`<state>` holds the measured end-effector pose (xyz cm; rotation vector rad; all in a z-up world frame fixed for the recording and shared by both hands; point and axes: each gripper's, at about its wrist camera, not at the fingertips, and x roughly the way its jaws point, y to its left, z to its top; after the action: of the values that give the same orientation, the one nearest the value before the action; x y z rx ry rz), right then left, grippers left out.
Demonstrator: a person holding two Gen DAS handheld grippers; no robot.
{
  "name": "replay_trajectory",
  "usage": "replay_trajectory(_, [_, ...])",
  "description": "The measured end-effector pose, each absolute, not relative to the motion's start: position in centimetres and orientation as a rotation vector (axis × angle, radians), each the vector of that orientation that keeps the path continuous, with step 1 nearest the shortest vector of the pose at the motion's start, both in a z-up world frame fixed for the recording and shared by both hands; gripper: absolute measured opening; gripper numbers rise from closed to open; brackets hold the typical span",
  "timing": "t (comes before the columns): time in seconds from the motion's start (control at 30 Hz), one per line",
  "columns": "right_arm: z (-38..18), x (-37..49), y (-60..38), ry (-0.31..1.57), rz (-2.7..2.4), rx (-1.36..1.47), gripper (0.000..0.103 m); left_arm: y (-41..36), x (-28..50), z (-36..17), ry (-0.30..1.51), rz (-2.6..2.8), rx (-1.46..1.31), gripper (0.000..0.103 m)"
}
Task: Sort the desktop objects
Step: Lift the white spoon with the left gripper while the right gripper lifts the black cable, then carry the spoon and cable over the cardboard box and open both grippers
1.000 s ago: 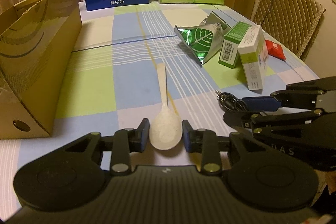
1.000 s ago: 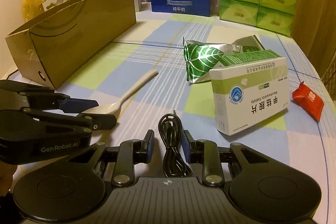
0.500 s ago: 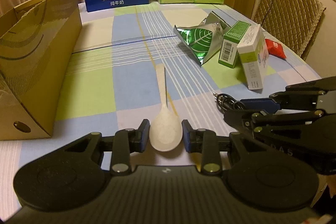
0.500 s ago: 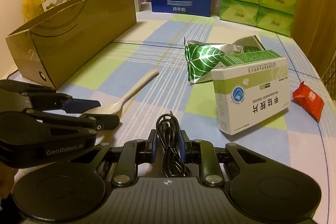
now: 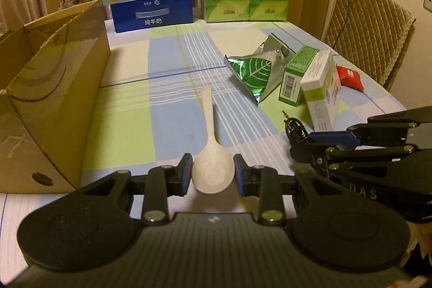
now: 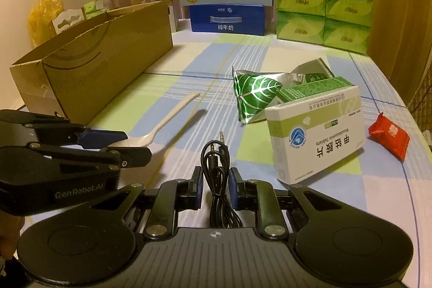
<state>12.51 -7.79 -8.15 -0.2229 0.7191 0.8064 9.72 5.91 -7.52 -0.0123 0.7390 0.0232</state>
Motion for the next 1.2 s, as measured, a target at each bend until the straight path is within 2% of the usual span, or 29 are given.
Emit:
replay_trajectory(0.37, [-6.3, 12.6, -8.3, 0.680, 0.802, -0.175, 0.015, 5.8, 9.4, -5.3, 0.692, 0.013, -0.001, 0.027])
replay_trajectory(0.63, [-1.7, 12.8, -6.6, 0.604, 0.849, -0.133, 0.015, 7.4, 9.3, -1.2, 0.628, 0.041, -0.006, 0.027])
replay_trajectory(1.0, [7.5, 12.3, 2.6, 0.460, 1.032, -0.044, 0.015, 15.8, 7.2, 7.8, 0.516, 0.201, 0.036, 0.027])
replay_trajectory(1.2, [9.3, 11.3, 9.4, 0.474, 1.143, -0.019, 0.015, 22.1, 6.0, 8.7, 0.543, 0.295, 0.070, 0.027])
